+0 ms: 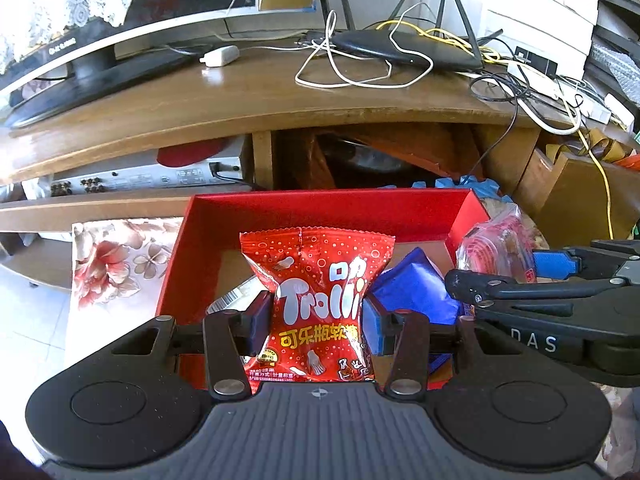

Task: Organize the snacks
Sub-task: 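Carry the Trolli bag and red-wrapped cake with both grippers over the red box, then open the left gripper to drop the Trolli bag while the right gripper releases the cake into the box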

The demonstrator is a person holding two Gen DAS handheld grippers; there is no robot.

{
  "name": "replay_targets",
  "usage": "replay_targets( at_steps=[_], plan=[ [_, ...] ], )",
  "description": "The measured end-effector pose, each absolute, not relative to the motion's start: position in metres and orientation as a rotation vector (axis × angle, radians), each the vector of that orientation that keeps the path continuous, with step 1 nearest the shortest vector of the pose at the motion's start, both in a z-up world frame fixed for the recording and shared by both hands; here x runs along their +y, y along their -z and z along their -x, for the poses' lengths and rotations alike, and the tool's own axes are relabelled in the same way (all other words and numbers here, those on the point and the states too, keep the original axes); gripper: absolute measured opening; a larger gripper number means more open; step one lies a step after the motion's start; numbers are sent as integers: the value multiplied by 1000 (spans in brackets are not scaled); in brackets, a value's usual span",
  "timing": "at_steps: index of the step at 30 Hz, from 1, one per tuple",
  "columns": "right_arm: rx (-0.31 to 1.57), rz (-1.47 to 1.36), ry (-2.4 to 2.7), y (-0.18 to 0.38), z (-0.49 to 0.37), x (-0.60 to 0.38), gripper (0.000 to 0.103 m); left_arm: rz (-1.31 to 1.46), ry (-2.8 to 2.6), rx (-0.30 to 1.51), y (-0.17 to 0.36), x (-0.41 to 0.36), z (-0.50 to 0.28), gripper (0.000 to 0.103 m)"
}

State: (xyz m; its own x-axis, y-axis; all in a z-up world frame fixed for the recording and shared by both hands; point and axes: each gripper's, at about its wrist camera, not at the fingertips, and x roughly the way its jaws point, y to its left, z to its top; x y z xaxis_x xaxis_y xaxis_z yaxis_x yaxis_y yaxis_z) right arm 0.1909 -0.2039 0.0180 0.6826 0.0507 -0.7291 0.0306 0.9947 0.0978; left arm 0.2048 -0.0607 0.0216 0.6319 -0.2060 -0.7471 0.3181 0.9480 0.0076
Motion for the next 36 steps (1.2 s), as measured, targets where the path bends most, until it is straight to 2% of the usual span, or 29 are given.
replay_targets(
  at_steps=[24,36],
  plan=[
    [867,-111,-12,3,-200,-202,53,-161,274,867,-6,-63,-209,52],
    [901,-128,-1,14,-205,-205,54,-171,276,858,-3,-66,-208,56]
  ],
)
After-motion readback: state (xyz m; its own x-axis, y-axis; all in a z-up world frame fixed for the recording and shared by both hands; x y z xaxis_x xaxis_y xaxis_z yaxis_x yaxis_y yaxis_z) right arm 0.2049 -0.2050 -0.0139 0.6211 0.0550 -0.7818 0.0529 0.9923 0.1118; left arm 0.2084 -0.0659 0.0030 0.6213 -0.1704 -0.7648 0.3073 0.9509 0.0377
